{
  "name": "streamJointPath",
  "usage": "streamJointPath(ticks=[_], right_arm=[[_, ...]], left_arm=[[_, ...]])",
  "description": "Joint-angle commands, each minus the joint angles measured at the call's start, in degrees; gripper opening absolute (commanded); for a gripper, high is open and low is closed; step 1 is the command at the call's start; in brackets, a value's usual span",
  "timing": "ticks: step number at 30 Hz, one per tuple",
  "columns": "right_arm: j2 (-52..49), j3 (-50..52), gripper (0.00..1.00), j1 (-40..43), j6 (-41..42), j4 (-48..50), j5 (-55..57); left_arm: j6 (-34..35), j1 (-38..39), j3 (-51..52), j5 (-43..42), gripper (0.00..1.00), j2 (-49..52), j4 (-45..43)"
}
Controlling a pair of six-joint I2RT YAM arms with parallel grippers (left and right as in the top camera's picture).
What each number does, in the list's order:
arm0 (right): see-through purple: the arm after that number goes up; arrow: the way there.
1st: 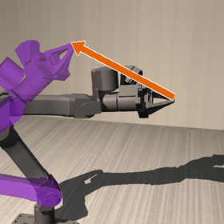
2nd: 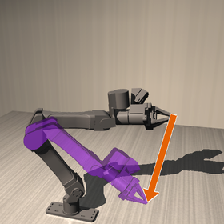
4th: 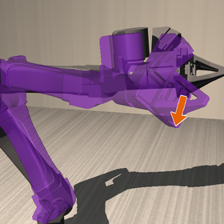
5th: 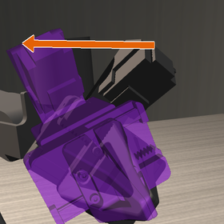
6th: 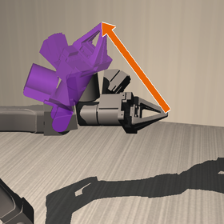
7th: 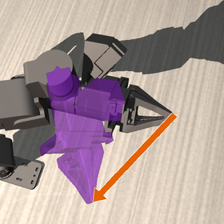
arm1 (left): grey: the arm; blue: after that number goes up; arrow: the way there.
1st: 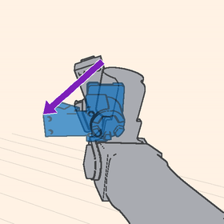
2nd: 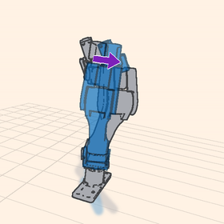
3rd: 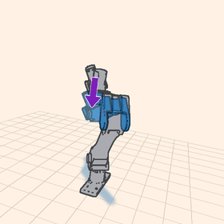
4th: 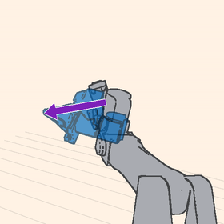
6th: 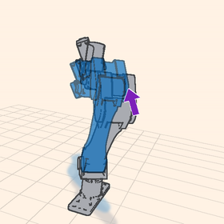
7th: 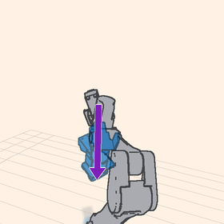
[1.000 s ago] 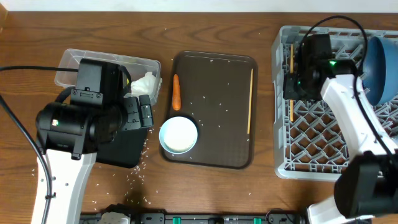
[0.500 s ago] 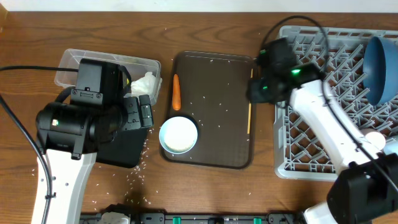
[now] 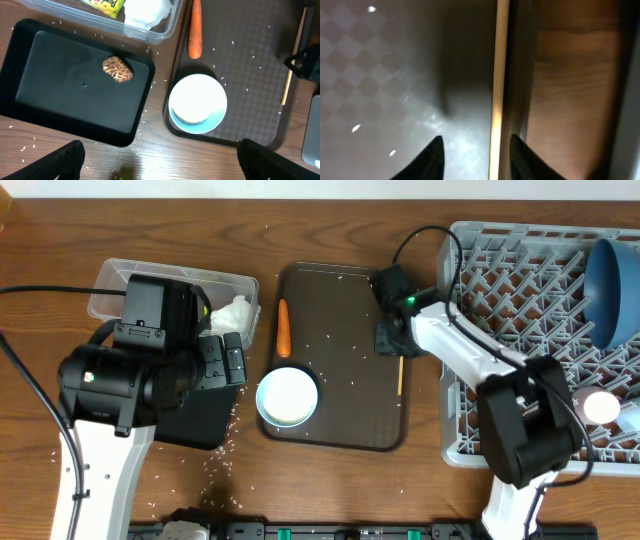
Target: Sort waste into correct bins and load items into the dishwasher rack
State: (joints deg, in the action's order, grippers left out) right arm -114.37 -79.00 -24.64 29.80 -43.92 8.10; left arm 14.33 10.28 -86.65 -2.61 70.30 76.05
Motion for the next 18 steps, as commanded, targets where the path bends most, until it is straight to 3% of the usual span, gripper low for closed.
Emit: streamJointPath(ticks=[1, 8, 15, 18], right_arm=[[-1.2, 0.1, 0.31, 1.2, 1.4, 0.5, 0.3], [-4.3, 0.1, 0.31, 1.4, 1.4, 0.4, 0.2], [-5.2, -0.1, 0.02, 1.2, -1.9, 0.9, -2.1], [-3.3, -0.3, 0.01, 1.1, -4.1, 0.6, -3.0]], left_arm=[[-0.6, -0.2, -0.6, 0.7, 0.98, 0.0, 0.0], [-0.6, -0.2, -0.6, 0.7, 0.98, 0.0, 0.0], [-0.5, -0.2, -0.6, 0.7, 0.98, 0.0, 0.0], [-0.5, -0.2, -0.6, 0.7, 0.98, 0.0, 0.0]])
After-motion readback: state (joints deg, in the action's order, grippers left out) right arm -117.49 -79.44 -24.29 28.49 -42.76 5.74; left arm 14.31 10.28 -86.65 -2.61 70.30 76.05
